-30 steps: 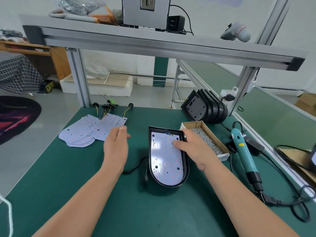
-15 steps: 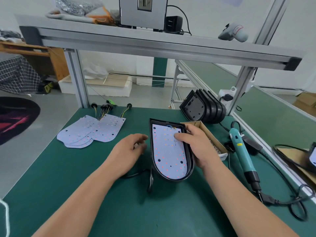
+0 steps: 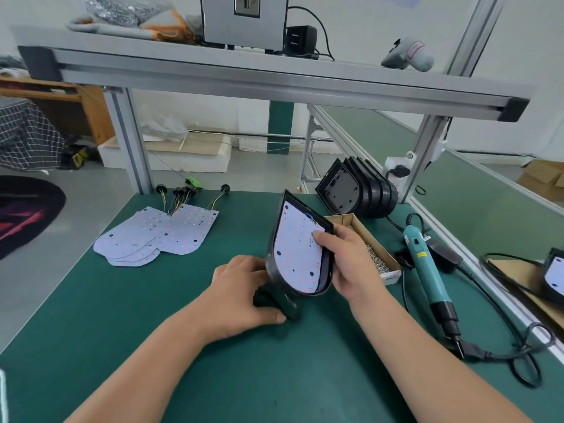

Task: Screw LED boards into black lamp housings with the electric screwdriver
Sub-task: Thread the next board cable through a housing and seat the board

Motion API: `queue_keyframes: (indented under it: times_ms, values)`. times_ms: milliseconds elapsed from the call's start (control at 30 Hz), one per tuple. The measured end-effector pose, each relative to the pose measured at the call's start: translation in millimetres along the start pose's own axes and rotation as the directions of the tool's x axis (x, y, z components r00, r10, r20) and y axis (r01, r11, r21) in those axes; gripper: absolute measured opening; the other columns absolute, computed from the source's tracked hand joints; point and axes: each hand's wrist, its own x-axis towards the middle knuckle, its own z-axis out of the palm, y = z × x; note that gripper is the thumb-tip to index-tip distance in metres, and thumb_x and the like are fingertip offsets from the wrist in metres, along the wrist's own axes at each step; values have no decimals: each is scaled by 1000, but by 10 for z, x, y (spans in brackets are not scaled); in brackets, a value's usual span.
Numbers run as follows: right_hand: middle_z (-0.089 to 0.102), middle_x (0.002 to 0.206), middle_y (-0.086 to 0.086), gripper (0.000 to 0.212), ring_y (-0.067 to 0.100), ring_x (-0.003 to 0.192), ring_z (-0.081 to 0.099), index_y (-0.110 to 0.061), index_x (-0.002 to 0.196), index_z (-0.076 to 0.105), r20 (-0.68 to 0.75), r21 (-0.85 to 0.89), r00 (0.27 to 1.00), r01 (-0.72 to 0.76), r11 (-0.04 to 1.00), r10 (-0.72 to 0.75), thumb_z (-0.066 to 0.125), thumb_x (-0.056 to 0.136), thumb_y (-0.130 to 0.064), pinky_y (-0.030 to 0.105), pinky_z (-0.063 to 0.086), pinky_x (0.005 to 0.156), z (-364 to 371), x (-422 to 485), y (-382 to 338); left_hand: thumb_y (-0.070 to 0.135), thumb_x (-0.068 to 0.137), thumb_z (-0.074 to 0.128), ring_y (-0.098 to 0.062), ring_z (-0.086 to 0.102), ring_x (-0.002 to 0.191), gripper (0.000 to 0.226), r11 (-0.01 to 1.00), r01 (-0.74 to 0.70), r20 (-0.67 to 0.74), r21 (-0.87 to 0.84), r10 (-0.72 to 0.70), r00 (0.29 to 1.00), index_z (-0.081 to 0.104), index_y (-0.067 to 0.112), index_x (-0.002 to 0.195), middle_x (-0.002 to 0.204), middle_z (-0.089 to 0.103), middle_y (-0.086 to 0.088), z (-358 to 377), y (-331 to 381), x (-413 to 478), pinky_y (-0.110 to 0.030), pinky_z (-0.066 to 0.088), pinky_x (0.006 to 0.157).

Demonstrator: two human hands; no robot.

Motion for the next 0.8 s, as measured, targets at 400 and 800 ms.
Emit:
queue_keyframes:
  times_ms: [400,800]
  values:
    - [74,115,21,46,28,97,71,-6,128,70,380,-375,910,-10,927,164,70,81,-7,39,60,83,-70,-87,-104,15,96,60,-36,54,110,16,853,412,-414,-319,-517,750,74,23,97,108,65,-6,-24,-260,318,-49,51,90]
    - [78,105,-5,24,12,97,72,-21,114,73,260,-808,959,153,569,112,77,91,-14,40,55,96,33,-87,90,25,92,74,3,61,124,37,665,108,-213,-739,-382,899,67,33,128,132,67,15,-109,-216,198,-21,43,107]
